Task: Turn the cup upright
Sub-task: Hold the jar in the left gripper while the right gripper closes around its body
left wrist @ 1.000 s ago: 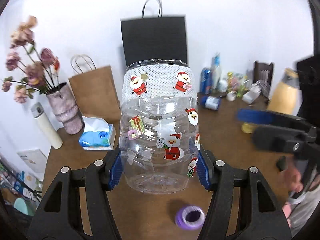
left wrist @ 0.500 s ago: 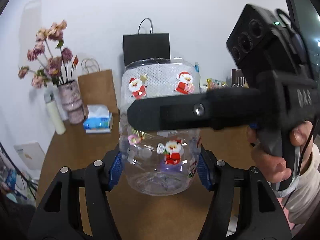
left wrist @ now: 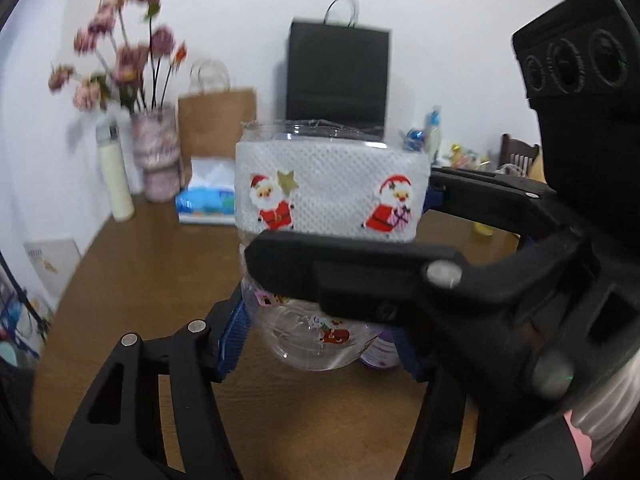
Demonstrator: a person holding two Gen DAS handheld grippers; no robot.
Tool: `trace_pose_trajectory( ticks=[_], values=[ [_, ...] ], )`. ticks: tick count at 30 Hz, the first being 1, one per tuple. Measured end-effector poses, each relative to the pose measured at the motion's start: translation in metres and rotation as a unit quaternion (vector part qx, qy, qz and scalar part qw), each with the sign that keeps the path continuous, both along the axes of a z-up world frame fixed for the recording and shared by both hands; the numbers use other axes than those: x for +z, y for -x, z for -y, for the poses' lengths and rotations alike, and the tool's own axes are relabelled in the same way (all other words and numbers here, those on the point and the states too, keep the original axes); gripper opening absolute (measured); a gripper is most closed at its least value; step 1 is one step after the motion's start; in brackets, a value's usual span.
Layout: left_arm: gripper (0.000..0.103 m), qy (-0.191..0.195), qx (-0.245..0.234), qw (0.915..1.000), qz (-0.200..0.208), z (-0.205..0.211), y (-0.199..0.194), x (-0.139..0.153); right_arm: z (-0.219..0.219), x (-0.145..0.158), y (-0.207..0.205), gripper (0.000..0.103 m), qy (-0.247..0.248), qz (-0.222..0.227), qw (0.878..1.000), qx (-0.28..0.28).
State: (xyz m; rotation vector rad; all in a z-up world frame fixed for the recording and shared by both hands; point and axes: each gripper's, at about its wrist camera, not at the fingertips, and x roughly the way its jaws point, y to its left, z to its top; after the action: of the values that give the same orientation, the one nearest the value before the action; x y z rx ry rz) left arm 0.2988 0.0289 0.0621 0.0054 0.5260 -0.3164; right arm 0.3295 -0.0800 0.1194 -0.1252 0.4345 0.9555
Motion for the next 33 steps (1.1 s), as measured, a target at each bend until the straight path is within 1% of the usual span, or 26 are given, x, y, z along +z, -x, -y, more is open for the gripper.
trace_pose_trajectory(
  ticks=[2, 5, 8, 9, 10, 11, 13, 15, 16, 20, 21, 23, 26, 28, 30, 33],
  values=[
    [0.058, -0.004, 0.005, 0.9999, -0.008, 0.001, -0.017, -0.014, -0.001, -0.018, -0.018, 0.069, 0.005, 0.005, 1.000, 0.005],
    [0.058, -0.008, 0.008, 0.9995, -0.028, 0.003, -0.035, -0.027, 0.004, -0.043, -0.040, 0.069, -0.006, -0.004, 1.000, 0.005],
    [0.058, -0.023, 0.009, 0.9990, -0.036, 0.009, -0.038, -0.037, 0.007, -0.055, -0.045, 0.069, -0.006, -0.012, 1.000, -0.006],
    [0.058, -0.031, 0.012, 0.9987, -0.039, 0.012, -0.033, -0.039, 0.008, -0.059, -0.041, 0.071, -0.007, -0.015, 1.000, -0.013],
    [0.058, -0.031, 0.012, 0.9986, -0.042, 0.013, -0.029, -0.043, 0.007, -0.062, -0.036, 0.072, -0.005, -0.009, 1.000, -0.013],
    [0.058, -0.031, 0.009, 0.9985, -0.044, 0.015, -0.026, -0.049, 0.003, -0.071, -0.027, 0.072, 0.020, 0.017, 1.000, -0.016],
    [0.058, -0.043, 0.022, 0.9979, -0.043, 0.017, -0.022, -0.059, -0.002, -0.076, -0.027, 0.073, 0.044, 0.013, 0.999, -0.013],
    [0.058, -0.028, 0.028, 0.9983, -0.043, 0.013, -0.022, -0.057, -0.008, -0.074, -0.028, 0.073, 0.057, 0.017, 0.998, -0.006],
    [0.058, -0.014, 0.028, 0.9987, -0.041, 0.009, -0.023, -0.052, -0.010, -0.071, -0.028, 0.073, 0.061, 0.027, 0.998, -0.006],
    [0.058, -0.008, 0.033, 0.9994, -0.006, 0.006, -0.030, -0.032, -0.015, -0.047, -0.029, 0.073, 0.071, 0.076, 0.995, -0.009],
    [0.058, -0.002, 0.029, 0.9996, 0.001, 0.005, -0.031, -0.025, -0.015, -0.042, -0.028, 0.075, 0.069, 0.087, 0.994, -0.010],
    [0.058, 0.011, 0.017, 0.9998, 0.001, 0.002, -0.038, -0.018, -0.013, -0.031, -0.029, 0.075, 0.061, 0.120, 0.991, -0.011],
    [0.058, 0.009, 0.026, 0.9996, -0.004, 0.001, -0.048, -0.022, -0.012, -0.032, -0.045, 0.075, 0.053, 0.094, 0.994, -0.005],
    [0.058, 0.011, 0.026, 0.9994, -0.019, 0.002, -0.055, -0.030, -0.010, -0.041, -0.054, 0.075, 0.048, 0.091, 0.995, -0.003],
    [0.058, 0.012, 0.031, 0.9988, -0.035, 0.003, -0.061, -0.038, -0.010, -0.051, -0.062, 0.075, 0.048, 0.070, 0.996, 0.002],
    [0.057, 0.011, 0.028, 0.9986, -0.043, 0.007, -0.058, -0.045, -0.010, -0.052, -0.056, 0.075, 0.048, 0.073, 0.996, -0.012]
  ],
)
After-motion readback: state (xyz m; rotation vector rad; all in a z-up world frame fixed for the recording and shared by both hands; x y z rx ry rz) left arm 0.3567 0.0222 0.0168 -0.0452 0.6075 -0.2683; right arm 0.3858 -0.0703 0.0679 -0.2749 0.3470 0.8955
